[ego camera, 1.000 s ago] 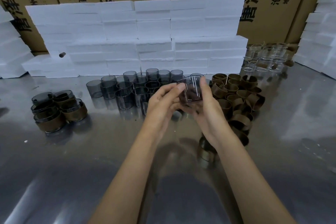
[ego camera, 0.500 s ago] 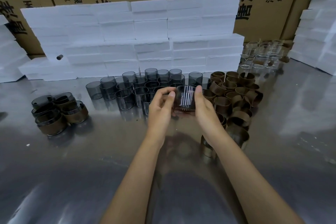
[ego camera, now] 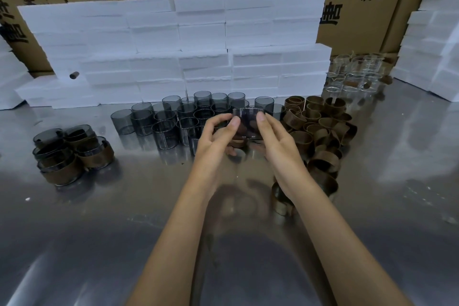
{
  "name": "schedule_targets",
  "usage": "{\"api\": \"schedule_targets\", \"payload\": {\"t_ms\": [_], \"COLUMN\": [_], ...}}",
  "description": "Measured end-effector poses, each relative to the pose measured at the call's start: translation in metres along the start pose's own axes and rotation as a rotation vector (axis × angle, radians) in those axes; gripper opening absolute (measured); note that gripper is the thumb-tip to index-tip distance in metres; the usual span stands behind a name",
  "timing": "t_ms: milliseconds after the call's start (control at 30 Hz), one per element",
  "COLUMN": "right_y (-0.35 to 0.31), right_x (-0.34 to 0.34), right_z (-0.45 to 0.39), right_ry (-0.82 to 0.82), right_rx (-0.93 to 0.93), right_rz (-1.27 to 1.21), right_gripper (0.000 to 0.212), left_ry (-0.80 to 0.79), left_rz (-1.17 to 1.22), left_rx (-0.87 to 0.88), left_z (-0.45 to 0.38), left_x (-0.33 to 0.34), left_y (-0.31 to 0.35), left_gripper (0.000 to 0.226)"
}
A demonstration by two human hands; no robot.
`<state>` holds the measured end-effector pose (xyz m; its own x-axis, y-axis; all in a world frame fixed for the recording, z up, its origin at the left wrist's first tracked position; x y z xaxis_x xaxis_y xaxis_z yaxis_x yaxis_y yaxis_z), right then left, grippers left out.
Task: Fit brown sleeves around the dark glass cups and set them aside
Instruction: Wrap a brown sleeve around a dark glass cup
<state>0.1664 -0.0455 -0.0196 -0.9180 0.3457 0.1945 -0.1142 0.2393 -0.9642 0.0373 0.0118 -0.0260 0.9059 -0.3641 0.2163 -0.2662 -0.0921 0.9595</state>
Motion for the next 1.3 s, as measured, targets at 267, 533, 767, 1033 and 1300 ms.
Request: {"api": "schedule_targets", "payload": {"t_ms": [267, 533, 767, 1033, 1300], "right_y": [0.002, 0.007, 0.004, 0.002, 0.004], "right_x": [0.006, 0.006, 0.000, -0.002, 0.005], "right_z": [0.002, 0.003, 0.003, 0.002, 0.001], "right_ry": [-0.073, -0.090, 0.014, 0.137, -0.017], "right_rx": [0.094, 0.056, -0.049, -0.066, 0.083], "right_rz": [-0.073, -0.015, -0.008, 0.048, 0.041], "right_gripper": [0.058, 0.064, 0.036, 0.025, 0.048], "left_ry": [-0.040, -0.047, -0.009, 0.001, -0.072], "left_rz": [0.085, -0.117, 0.026, 0.058, 0.123], "left_rx": [-0.071, -0.018, -0.020, -0.115, -0.111], "left_z": [0.003, 0.005, 0.004, 0.004, 0.007], "left_x": [0.007, 0.005, -0.001, 0.001, 0.006], "left_y": [0.000, 0.000, -0.003, -0.002, 0.001], "left_gripper": [0.029, 0.061, 0.053, 0.023, 0.065]}}
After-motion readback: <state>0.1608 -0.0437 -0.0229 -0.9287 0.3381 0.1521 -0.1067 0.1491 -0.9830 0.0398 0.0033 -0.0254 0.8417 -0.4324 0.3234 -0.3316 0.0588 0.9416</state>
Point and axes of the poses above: each hand's wrist, its own z-axis away from the middle knuckle, its own x-axis out of the palm, y = z × x, the point moved 1 cm from there along -z, towards the middle knuckle, and after that the axes turned 3 degrees about -z, right-handed, at the moved point
